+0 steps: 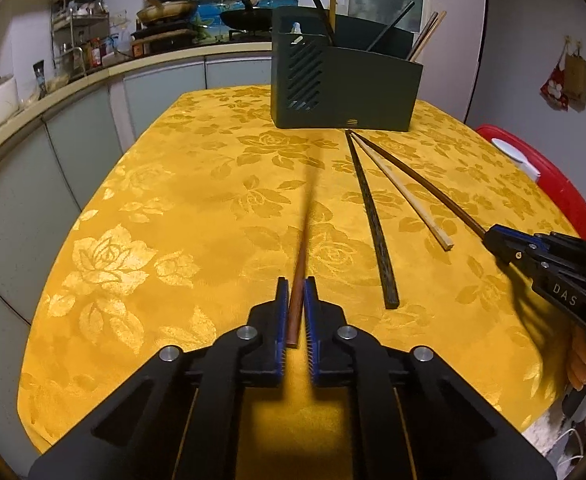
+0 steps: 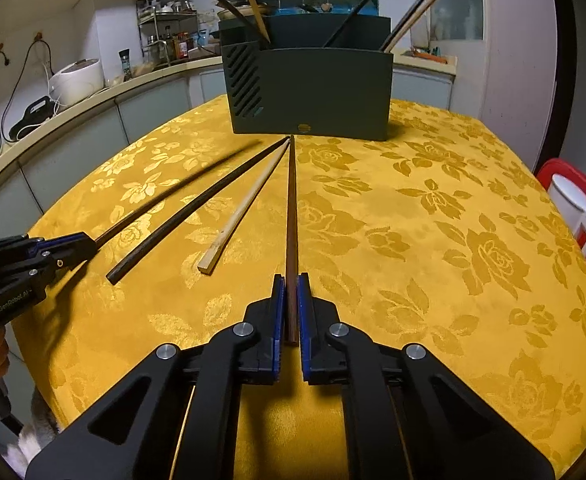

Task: Organize utensils
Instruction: 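Close the right gripper on a dark chopstick while the left grips a brown chopstick, then lift both chopsticks and carry them over the green holder, then lower both chopsticks into the holder and open both grippers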

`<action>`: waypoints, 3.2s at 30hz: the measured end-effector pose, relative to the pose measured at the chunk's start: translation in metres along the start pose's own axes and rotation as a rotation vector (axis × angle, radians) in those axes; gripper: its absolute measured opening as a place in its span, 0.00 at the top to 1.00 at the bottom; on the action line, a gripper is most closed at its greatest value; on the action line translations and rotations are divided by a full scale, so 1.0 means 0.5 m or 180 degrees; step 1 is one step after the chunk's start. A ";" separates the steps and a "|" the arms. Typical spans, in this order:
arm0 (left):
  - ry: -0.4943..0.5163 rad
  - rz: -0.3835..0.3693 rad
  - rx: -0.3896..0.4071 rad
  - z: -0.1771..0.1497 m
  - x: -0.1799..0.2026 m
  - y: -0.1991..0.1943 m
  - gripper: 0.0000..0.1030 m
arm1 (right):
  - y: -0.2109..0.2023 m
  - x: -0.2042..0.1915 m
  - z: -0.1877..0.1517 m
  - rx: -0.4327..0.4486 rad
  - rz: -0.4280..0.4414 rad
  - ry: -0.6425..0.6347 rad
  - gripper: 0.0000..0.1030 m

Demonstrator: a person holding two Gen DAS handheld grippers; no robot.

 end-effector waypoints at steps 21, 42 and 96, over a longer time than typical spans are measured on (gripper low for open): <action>0.0263 -0.0004 0.0955 0.253 0.022 -0.171 0.94 | -0.194 0.051 0.216 0.0851 0.0031 0.0098 0.93; 0.0320 -0.0073 0.1262 0.393 0.037 -0.193 0.94 | -0.202 0.049 0.364 0.0980 0.0211 0.0158 0.93; 0.0377 -0.0289 0.1055 0.734 0.164 0.178 0.94 | 0.103 0.170 0.681 0.0724 -0.0102 0.0034 0.93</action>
Point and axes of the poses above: each gripper's, at about its wrist camera, not at the fingertips, and y roughly the way its jaws point, x to its right, z to its top, the point moved 10 cm from there along y, roughly the way its jaws point, and after that the axes turned 15 degrees about x, right-handed, at the moved point
